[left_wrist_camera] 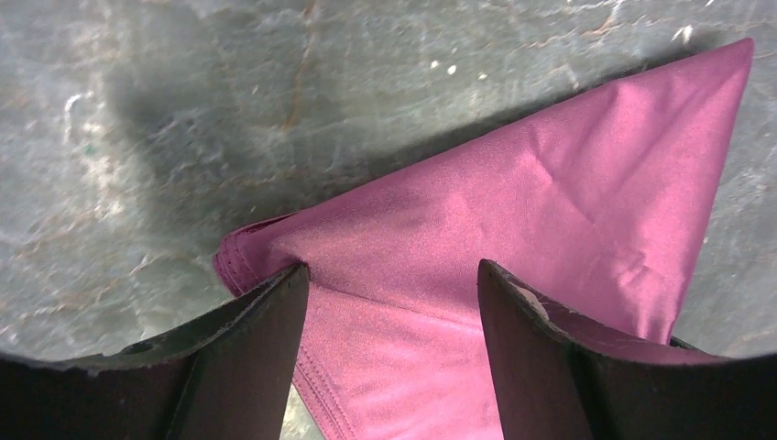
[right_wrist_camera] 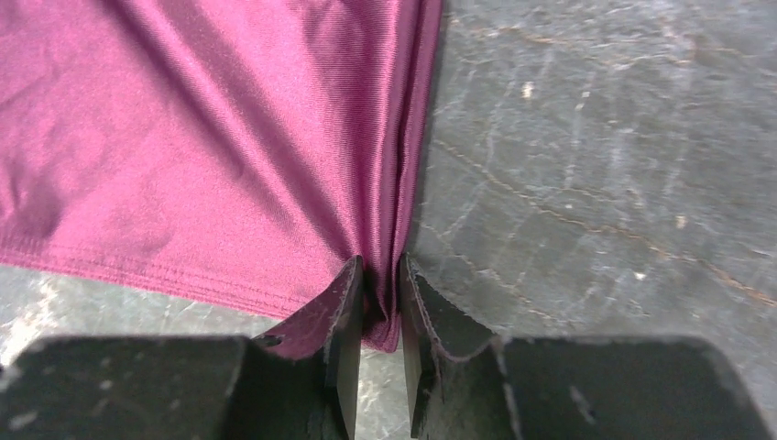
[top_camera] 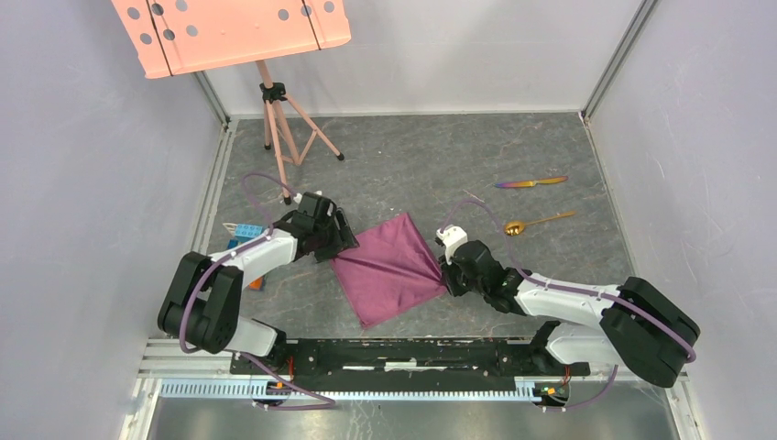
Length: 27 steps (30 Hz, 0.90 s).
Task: Fold the napkin into a case and place the utensils inside
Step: Smooth out the lower triangle-folded napkin at the center of the board.
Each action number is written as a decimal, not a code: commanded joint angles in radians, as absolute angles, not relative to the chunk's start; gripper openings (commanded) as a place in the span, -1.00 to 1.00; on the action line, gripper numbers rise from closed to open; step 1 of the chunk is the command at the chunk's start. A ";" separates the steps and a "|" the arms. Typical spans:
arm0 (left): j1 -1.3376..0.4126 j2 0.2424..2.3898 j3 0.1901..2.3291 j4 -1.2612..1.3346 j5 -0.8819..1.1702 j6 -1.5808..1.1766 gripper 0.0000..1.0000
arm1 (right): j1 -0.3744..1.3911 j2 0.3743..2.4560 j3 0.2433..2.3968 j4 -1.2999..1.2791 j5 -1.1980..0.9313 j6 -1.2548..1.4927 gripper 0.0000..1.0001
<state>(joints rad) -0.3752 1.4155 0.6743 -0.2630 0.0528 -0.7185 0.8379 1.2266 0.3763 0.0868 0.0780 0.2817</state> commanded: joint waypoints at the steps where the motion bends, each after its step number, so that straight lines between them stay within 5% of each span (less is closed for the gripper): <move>1: -0.369 1.490 0.664 -0.199 0.055 -0.684 0.51 | 0.837 1.229 0.339 0.013 0.266 0.249 -0.51; 9: -0.369 1.421 0.700 -0.230 0.102 -0.687 0.50 | 0.814 1.220 0.425 -0.054 0.367 0.152 -0.43; 16: -0.369 1.171 0.739 -0.354 0.135 -0.684 0.57 | 0.834 1.151 0.626 -0.249 0.299 0.087 0.23; 22: -0.355 1.029 0.864 -0.572 -0.040 -0.640 0.90 | 1.032 1.292 0.830 -0.366 0.212 0.277 0.49; 27: -0.354 0.852 0.910 -0.680 -0.243 -0.667 0.96 | 1.129 1.463 0.944 -0.328 0.020 0.486 0.47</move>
<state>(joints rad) -0.3592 0.9874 0.8612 -0.5446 -0.0441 -0.6952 1.0725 1.3506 0.8665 -0.2974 0.1734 0.2958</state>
